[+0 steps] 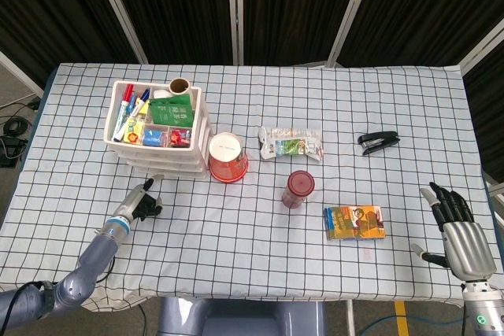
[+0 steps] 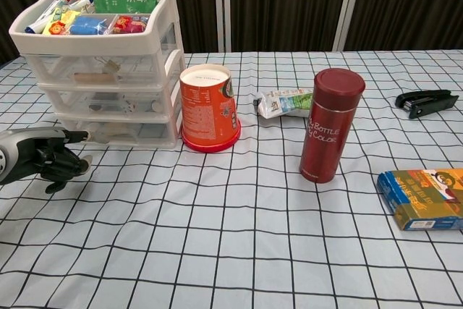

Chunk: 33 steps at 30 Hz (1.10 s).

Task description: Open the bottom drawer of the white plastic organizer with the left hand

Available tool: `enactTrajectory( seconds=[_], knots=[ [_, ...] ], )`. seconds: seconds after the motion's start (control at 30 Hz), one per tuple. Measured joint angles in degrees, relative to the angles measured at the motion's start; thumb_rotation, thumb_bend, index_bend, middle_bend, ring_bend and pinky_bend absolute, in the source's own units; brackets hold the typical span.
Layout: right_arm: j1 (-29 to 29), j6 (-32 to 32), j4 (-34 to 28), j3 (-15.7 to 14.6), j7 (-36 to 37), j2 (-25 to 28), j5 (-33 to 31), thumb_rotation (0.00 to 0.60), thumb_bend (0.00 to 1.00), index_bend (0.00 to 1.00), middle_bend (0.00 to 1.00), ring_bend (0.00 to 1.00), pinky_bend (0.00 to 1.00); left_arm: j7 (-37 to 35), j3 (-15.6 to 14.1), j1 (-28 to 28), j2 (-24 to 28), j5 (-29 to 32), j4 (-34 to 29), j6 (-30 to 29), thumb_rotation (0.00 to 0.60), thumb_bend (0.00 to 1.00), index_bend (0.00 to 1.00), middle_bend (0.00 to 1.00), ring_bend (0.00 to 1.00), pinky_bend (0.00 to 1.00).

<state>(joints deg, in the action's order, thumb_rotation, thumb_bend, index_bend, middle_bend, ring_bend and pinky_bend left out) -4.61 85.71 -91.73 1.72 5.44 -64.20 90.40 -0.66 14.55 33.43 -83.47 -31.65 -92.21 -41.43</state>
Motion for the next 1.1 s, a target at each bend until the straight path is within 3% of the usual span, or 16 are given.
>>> enactTrajectory(
  seconds=[1.1],
  knots=[
    [-0.28, -0.67, 0.34, 0.07, -1.06, -0.68, -0.44, 0.600, 0.03, 0.00, 0.00, 0.00, 0.00, -10.02, 0.60, 2.20, -4.28, -6.22, 7.69, 6.06, 0.600, 0.73, 0.10, 0.91, 0.94, 0.78]
  ],
)
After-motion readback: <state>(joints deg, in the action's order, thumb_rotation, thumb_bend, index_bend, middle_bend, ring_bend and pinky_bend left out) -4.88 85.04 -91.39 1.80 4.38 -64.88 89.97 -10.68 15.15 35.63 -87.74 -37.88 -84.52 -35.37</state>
